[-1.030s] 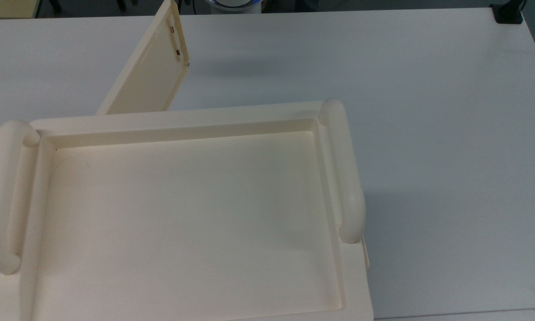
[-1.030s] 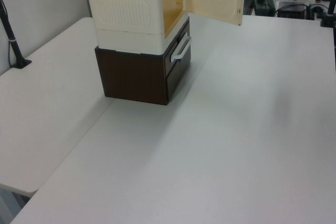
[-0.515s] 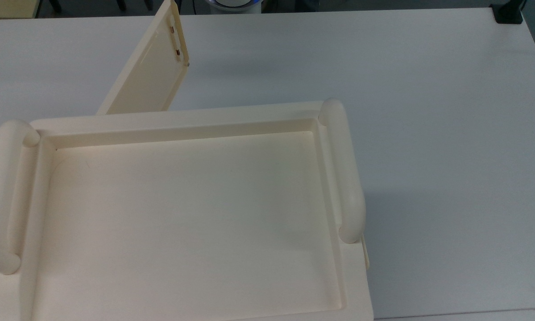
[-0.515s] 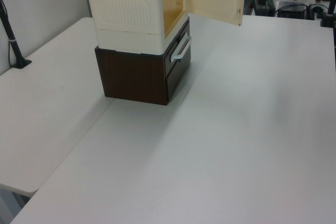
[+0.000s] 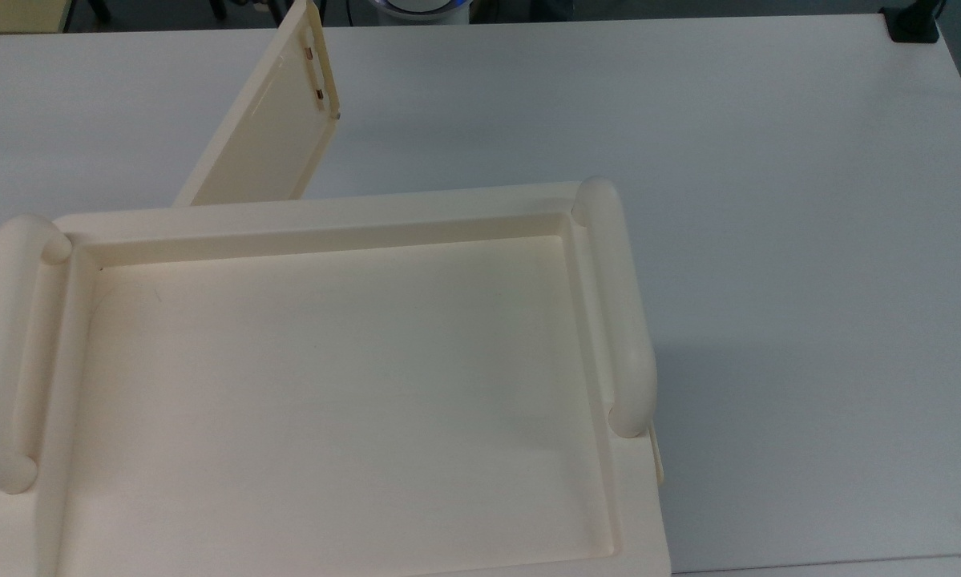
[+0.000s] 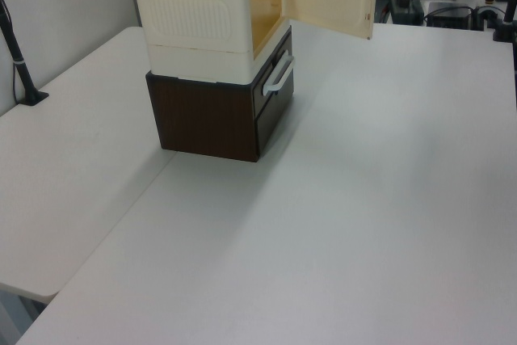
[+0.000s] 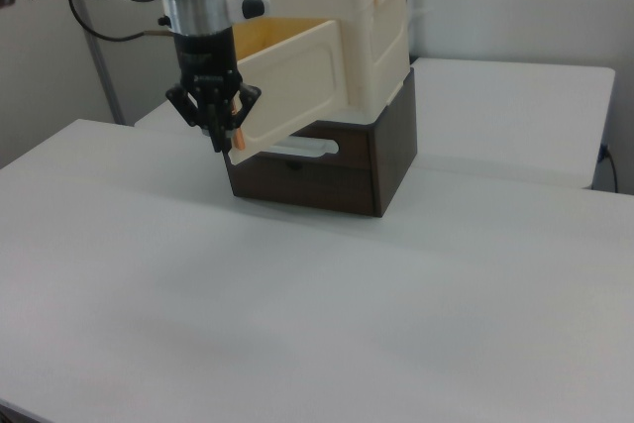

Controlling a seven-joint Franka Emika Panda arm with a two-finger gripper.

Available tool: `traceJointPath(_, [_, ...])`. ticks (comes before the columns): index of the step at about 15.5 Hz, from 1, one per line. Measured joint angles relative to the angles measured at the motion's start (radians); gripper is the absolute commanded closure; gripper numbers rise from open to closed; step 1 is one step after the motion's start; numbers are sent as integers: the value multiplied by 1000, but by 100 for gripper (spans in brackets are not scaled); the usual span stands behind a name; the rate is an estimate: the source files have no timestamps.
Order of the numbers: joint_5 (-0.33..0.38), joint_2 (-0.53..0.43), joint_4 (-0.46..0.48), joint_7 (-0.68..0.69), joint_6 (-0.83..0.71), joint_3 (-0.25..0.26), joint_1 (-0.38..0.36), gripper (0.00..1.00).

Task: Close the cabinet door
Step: 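Push the cream door with the gripper, swinging it toward the cabinet opening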

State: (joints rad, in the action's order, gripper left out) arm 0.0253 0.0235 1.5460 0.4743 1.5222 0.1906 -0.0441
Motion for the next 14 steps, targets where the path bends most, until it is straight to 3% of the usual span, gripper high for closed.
traceJointPath(8, [-8,40,-17,369,147,5,3,86])
traceJointPath(14, [-4,77,-18,429,222,6,0,86])
